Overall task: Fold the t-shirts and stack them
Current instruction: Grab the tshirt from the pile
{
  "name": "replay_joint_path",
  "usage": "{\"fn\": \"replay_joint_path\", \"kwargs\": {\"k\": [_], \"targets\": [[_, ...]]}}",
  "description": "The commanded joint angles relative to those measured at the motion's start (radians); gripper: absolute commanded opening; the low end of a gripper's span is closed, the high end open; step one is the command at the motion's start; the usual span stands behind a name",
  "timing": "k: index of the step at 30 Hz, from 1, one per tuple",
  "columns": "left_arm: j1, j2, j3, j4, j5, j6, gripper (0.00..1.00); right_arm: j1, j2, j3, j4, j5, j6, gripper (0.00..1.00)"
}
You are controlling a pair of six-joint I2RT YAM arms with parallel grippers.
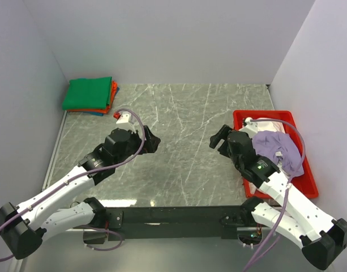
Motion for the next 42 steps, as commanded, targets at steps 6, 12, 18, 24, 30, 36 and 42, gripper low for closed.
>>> {"fn": "replay_joint_path", "kwargs": {"k": [6, 12, 18, 24, 30, 36, 42], "targets": [[-0.002, -0.055, 0.056, -0.032, 0.086, 0.017, 0.99, 0.006, 0.083, 0.089, 0.001, -0.006, -0.013, 0.85], [-0.002, -0.088, 0.075, -0.075, 0.113, 0.024, 0.99, 0.005, 0.221, 0.202, -0.094, 0.086, -0.014, 0.85], [-0.002, -0.105, 0.096, -0.127, 0.118, 0.04, 1.0, -0.197, 0.323, 0.29, -0.192, 0.093, -0.028, 0.84], [-0.001, -0.115, 0.105, -0.153, 0.11, 0.053, 0.99, -0.49, 0.317, 0.282, -0.192, 0.037, -0.049, 0.83], [-0.002, -0.125, 0.101, -0.175, 0.095, 0.06, 0.99, -0.688, 0.288, 0.172, -0.125, -0.002, -0.051, 0.81], [-0.002, -0.12, 0.095, -0.176, 0.093, 0.055, 0.99, -0.727, 0.355, 0.087, 0.0, -0.064, -0.036, 0.78], [-0.002, -0.117, 0.095, -0.182, 0.081, 0.055, 1.0, -0.735, 0.508, 0.086, 0.073, -0.114, -0.032, 0.72]]}}
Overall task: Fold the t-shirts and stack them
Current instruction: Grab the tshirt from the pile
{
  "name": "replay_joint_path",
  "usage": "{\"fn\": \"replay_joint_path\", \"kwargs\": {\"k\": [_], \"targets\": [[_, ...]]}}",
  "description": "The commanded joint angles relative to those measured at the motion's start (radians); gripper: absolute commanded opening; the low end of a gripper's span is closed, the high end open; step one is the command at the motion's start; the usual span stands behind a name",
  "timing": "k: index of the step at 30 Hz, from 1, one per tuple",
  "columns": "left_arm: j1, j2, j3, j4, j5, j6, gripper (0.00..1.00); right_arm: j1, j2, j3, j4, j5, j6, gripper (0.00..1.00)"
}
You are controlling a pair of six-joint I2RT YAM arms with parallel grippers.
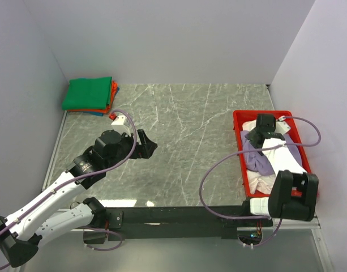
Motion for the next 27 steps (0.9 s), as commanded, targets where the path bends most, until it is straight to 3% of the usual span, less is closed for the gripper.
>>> {"fn": "replay_joint_path", "kwargs": {"k": [1, 9, 15, 16, 19, 27], "targets": [[-0.002, -0.01, 0.03, -0.005, -0.015, 0.012, 0.99, -0.009, 0.048, -0.014, 0.103, -0.039, 0.008, 0.71], [-0.001, 0.004, 0.036, -0.012, -0.024, 0.011, 0.99, -0.01, 0.089, -0.043, 0.137, -0.065, -0.01, 0.56], [-0.002, 0.003, 0.029, -0.009, -0.03, 0.005, 1.0, -0.009, 0.083, -0.042, 0.136, -0.064, -0.033, 0.22], [-0.002, 0.004, 0.029, -0.009, -0.03, 0.005, 0.99, -0.009, 0.081, -0.037, 0.134, -0.062, -0.038, 0.12], [-0.002, 0.006, 0.032, -0.009, -0.03, 0.003, 1.0, -0.009, 0.069, -0.019, 0.114, -0.064, -0.047, 0.0], [-0.002, 0.01, 0.046, -0.014, -0.029, 0.002, 0.99, -0.01, -0.066, 0.116, 0.004, -0.097, -0.081, 0.0]]}}
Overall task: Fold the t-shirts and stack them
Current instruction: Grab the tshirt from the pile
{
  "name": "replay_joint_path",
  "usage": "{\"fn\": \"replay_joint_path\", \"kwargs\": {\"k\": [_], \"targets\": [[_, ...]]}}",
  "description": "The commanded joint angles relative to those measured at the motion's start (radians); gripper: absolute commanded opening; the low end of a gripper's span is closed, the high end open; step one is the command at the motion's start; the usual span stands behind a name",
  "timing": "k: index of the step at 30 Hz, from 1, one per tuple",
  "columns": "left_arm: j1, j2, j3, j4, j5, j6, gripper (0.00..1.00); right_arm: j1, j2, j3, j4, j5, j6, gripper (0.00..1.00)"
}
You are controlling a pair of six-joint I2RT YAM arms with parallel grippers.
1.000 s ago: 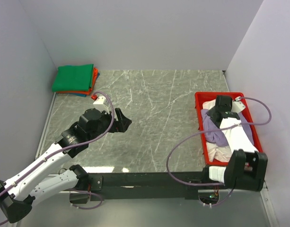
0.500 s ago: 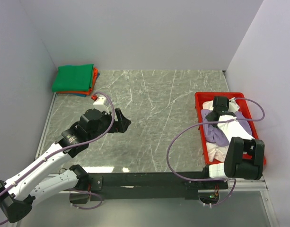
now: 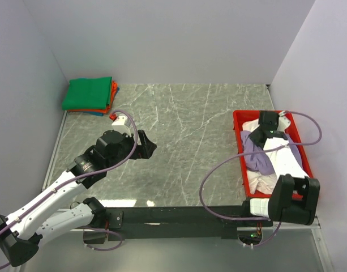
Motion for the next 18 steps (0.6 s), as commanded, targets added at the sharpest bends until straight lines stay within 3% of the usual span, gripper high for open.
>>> {"fn": "replay_joint_path", "kwargs": {"k": [1, 11, 17, 18], "targets": [[-0.002, -0.001, 0.047, 0.014, -0.005, 0.001, 0.99, -0.005, -0.101, 0.152, -0.063, -0.018, -0.032, 0.0], [-0.002, 0.019, 0.066, 0.022, -0.013, 0.002, 0.99, 0.025, -0.234, 0.536, -0.175, -0.147, -0.041, 0.0], [-0.002, 0.025, 0.081, 0.019, -0.044, 0.001, 0.99, 0.133, -0.193, 0.889, -0.222, -0.184, -0.041, 0.0], [-0.002, 0.023, 0.079, 0.019, -0.047, -0.001, 1.0, 0.213, -0.179, 0.98, -0.227, -0.176, -0.046, 0.0]]}}
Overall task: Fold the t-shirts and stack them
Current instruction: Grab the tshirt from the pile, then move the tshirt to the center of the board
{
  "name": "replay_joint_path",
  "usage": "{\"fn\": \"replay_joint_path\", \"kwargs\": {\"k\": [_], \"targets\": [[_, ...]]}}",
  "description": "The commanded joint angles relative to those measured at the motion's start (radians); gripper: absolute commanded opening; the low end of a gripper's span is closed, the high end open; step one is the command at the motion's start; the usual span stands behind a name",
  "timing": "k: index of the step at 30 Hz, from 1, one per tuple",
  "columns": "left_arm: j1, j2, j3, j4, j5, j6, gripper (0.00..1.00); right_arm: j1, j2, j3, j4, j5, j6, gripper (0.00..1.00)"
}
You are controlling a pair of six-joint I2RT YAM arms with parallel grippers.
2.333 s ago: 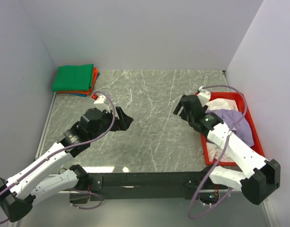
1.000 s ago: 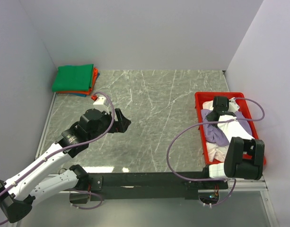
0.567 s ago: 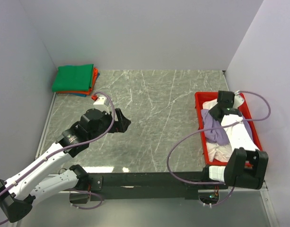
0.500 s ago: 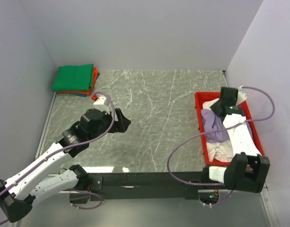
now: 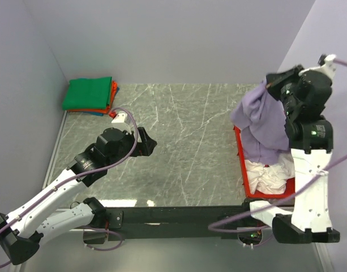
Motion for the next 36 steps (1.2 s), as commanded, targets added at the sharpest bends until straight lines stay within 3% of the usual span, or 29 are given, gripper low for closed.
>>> {"fn": "replay_joint_path", "kwargs": {"k": [1, 6, 11, 14, 20, 22, 24, 28, 32, 36], "targets": [[-0.002, -0.002, 0.046, 0.019, -0.037, -0.002, 1.0, 0.129, 0.032, 0.228, 0.003, -0.017, -0.019, 0.0], [0.001, -0.01, 0.043, 0.015, -0.074, -0.015, 1.0, 0.301, 0.144, 0.438, 0.028, -0.033, -0.006, 0.0], [0.004, -0.027, 0.038, 0.007, -0.115, -0.028, 0.99, 0.511, 0.265, 0.534, 0.062, -0.03, -0.008, 0.0], [0.006, -0.034, 0.032, 0.002, -0.135, -0.035, 1.0, 0.565, 0.305, 0.551, 0.082, -0.041, -0.012, 0.0], [0.007, -0.033, 0.011, -0.01, -0.167, -0.057, 1.0, 0.525, 0.281, 0.286, 0.145, -0.1, 0.018, 0.0], [0.007, -0.033, 0.003, -0.022, -0.193, -0.082, 0.99, 0.447, 0.247, 0.073, 0.232, -0.171, 0.056, 0.0], [0.009, -0.037, -0.023, -0.028, -0.218, -0.103, 0.99, 0.381, 0.204, -0.131, 0.281, -0.24, 0.089, 0.11], [0.012, -0.059, -0.094, -0.039, -0.278, -0.209, 0.95, 0.263, 0.155, -0.366, 0.289, -0.227, 0.075, 0.36], [0.013, -0.079, -0.202, -0.038, -0.313, -0.307, 0.85, 0.341, 0.097, -0.557, 0.329, -0.167, 0.054, 0.48], [0.018, -0.065, -0.273, -0.016, -0.318, -0.375, 0.78, 0.503, 0.106, -0.696, 0.328, -0.046, 0.083, 0.49]]}}
